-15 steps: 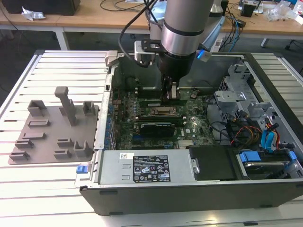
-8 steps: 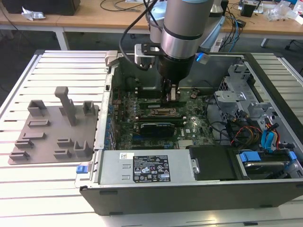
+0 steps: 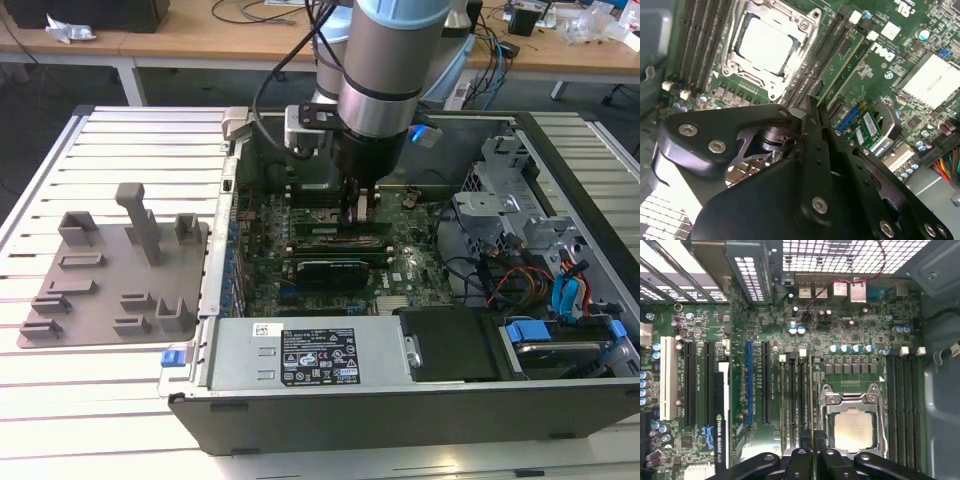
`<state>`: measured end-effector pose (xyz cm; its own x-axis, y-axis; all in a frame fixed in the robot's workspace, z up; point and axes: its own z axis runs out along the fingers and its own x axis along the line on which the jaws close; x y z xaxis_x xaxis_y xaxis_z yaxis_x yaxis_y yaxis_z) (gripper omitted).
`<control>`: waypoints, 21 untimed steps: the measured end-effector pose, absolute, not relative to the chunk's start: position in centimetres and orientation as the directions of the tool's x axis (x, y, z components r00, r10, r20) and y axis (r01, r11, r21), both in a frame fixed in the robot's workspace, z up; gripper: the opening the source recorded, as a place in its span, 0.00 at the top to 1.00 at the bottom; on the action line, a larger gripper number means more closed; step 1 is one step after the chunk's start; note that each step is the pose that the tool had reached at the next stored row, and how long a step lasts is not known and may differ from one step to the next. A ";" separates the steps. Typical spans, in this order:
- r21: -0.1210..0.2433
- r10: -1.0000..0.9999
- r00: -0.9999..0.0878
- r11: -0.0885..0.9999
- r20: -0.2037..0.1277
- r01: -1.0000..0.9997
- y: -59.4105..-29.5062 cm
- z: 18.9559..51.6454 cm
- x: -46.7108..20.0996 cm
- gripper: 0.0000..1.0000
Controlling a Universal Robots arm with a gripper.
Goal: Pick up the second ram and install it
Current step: 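Insert the second ram into the second slot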
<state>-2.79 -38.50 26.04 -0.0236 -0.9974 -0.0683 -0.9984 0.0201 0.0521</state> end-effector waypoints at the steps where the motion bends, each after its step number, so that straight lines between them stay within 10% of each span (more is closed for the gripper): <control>1: 0.052 -0.997 -0.024 0.020 -0.068 -0.998 -38.6 25.8 -2.8 0.87; 21: 0.052 -0.998 -0.025 0.023 -0.050 -0.998 -38.2 23.1 -2.7 0.87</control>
